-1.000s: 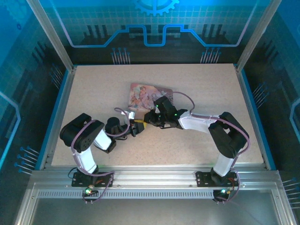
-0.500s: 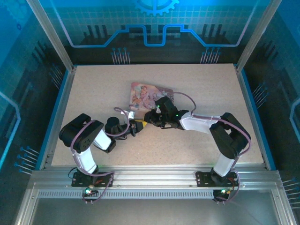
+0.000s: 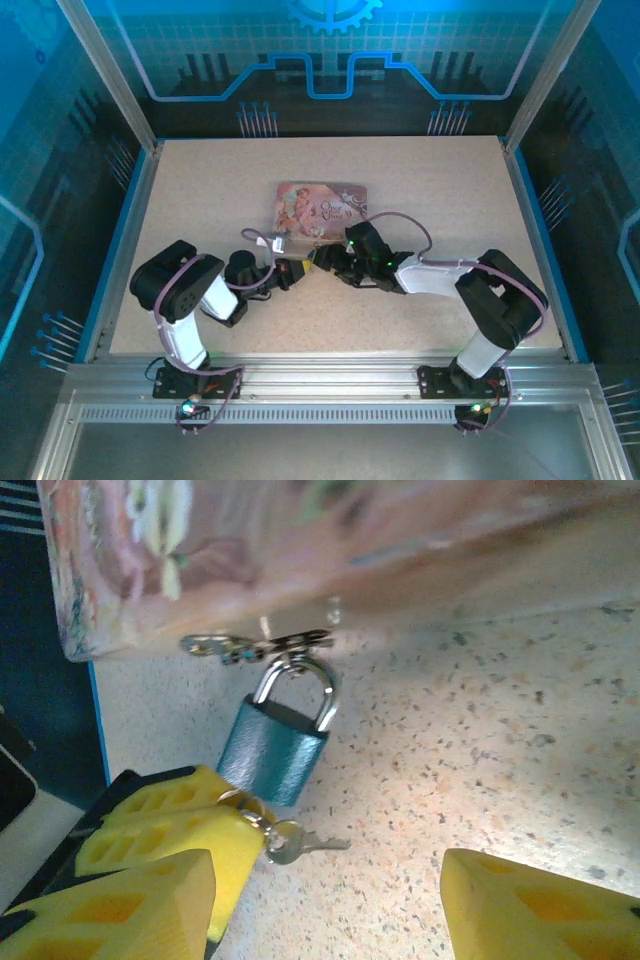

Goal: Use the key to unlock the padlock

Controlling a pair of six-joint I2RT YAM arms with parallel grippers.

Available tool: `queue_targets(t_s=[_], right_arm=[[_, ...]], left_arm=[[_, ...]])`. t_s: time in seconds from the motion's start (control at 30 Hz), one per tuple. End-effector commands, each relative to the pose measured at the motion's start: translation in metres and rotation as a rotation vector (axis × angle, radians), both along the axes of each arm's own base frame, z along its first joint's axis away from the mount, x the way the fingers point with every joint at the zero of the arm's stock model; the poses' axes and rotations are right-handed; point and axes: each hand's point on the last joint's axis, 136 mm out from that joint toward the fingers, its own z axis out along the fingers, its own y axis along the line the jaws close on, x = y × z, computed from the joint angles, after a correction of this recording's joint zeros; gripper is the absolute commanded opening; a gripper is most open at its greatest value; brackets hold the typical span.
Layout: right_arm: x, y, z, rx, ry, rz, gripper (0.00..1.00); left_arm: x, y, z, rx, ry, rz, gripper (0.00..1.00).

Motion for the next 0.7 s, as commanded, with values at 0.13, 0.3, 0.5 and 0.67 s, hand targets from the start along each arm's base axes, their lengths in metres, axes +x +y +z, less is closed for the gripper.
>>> queue_targets(t_s=[0.13,0.3,0.5,0.67], right_arm=[[0.016,0.0,-0.004,0.139,-0.023,-0.134,0.6],[0.021,0.021,-0.01,0.211,-0.006,-0.121,0.59],[0.021,0.029,-0.021,0.234,0.031,-0.149,0.56],[0.017,0.03,-0.022,0.211,0.039,-0.157,0.47]], left_arm=[[-0.003,-0.001,0.002,-0.037,0.022,0.003,0.0],[-0.005,-0.003,0.003,-0.05,0.038,0.001,0.0],[-0.005,-0.004,0.009,-0.071,0.042,0.003,0.0],[-0.005,-0.003,0.011,-0.084,0.054,0.011,0.0]])
